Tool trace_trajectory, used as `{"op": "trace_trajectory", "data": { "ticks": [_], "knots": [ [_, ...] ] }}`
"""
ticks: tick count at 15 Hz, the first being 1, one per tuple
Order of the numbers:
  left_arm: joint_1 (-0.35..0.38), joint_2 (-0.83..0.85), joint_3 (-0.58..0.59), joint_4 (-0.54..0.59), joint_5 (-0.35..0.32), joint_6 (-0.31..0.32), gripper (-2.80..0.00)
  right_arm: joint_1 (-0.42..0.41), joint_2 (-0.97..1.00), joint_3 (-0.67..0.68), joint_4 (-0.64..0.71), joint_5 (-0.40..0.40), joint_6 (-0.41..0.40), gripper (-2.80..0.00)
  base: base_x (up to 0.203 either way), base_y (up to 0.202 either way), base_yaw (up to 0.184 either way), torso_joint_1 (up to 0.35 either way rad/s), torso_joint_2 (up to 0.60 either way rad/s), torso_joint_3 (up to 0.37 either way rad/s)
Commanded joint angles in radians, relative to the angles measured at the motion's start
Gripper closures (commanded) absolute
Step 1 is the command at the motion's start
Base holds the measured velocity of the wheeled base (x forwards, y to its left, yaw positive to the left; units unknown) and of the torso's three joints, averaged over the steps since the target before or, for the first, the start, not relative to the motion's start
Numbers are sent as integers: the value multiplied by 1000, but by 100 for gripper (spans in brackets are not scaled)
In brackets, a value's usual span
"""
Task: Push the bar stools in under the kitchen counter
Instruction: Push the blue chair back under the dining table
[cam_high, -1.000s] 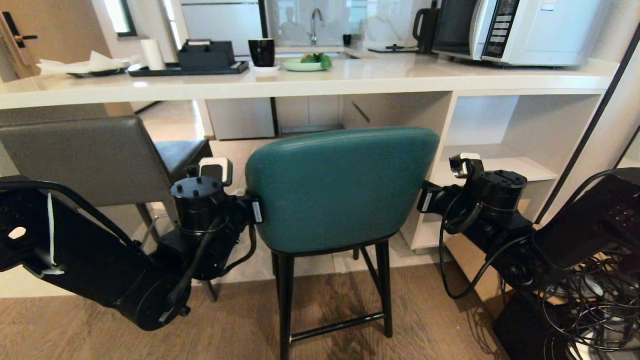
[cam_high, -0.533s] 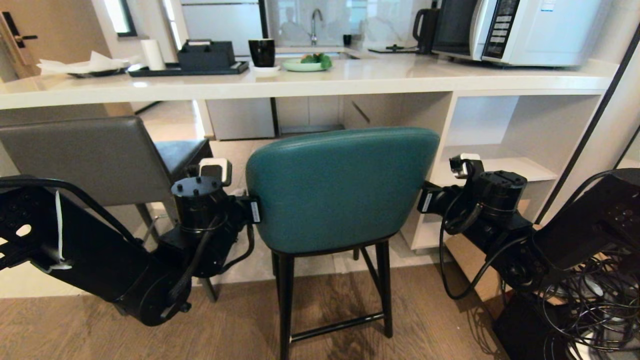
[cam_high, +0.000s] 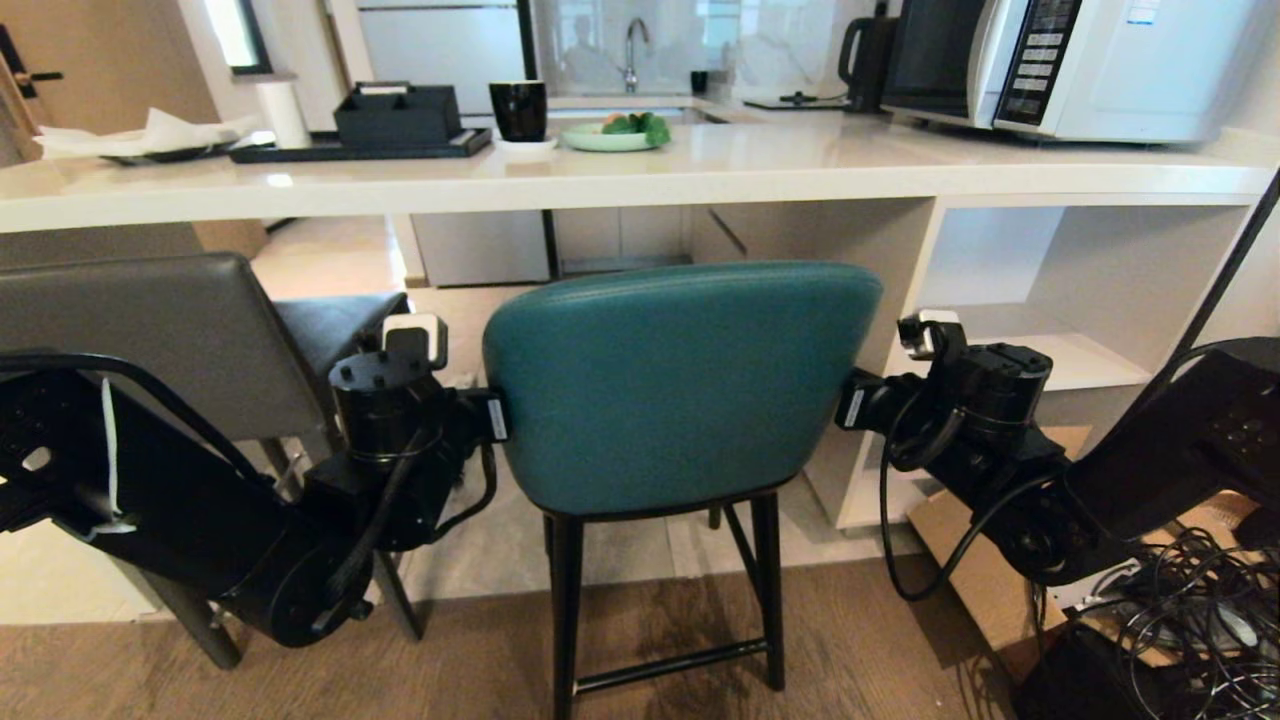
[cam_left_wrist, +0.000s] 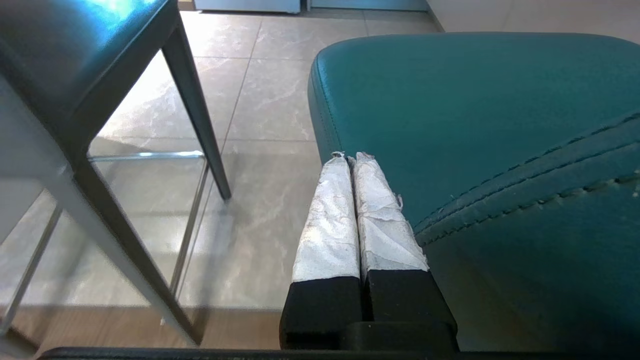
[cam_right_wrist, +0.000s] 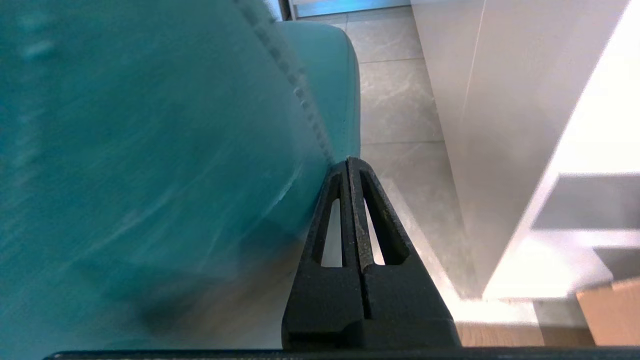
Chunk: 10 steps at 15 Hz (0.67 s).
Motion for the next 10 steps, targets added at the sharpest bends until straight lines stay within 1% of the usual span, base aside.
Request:
{"op": "trace_trajectory", "data": {
  "ticks": [1, 6, 10],
  "knots": [
    [0, 0, 0, -4, 1, 0, 0, -1, -1, 3, -8, -2, 0, 0, 193, 0, 2, 0, -1, -1],
    [9, 0, -2, -3, -1, 1, 0, 1, -5, 24, -15, 0, -2, 0, 190, 0, 2, 4, 2, 1],
    [15, 0, -2, -3, -1, 1, 0, 8, -15, 64, -56, -2, -15, 0, 192, 0, 2, 2, 1, 2]
  ]
}}
